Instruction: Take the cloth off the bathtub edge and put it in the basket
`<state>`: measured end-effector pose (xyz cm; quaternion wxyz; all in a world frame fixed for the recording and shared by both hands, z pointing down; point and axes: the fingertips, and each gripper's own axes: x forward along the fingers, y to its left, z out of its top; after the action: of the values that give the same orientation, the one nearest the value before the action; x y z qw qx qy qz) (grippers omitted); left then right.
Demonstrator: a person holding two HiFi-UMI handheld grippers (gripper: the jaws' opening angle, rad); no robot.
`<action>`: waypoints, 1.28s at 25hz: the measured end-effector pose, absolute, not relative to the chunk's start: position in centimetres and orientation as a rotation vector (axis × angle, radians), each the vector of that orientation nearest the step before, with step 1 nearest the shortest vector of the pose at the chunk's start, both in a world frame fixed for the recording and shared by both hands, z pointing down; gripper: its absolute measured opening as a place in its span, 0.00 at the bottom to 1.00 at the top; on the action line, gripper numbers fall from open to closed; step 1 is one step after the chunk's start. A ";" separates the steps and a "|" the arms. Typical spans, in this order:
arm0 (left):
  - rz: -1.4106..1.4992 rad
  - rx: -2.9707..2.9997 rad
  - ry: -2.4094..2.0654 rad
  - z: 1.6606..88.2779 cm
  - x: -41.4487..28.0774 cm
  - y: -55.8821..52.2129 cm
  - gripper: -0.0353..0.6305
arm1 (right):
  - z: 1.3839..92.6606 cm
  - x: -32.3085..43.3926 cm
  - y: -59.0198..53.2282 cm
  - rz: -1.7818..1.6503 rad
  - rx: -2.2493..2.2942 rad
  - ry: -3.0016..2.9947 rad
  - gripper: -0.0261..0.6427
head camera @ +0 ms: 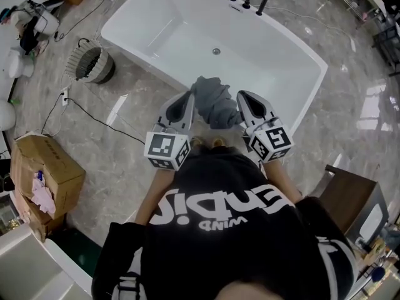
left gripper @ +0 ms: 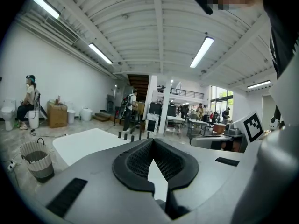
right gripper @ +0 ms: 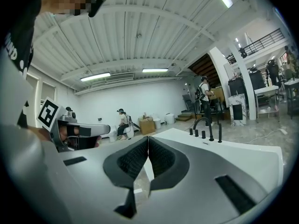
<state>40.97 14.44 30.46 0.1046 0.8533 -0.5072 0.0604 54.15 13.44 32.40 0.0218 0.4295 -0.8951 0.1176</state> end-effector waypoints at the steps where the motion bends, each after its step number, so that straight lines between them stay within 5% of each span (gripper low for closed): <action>1: 0.177 2.517 -1.491 30.6 40.9 14.2 0.07 | 32.6 54.0 13.1 0.365 1.332 -2.768 0.06; 32: 0.181 2.416 -1.302 47.7 40.6 8.6 0.07 | 50.1 51.3 9.3 0.572 1.324 -2.579 0.06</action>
<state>40.65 8.65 47.66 0.1942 0.8617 -0.4642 0.0646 51.34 9.32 50.07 0.0931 0.4460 -0.8691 0.1927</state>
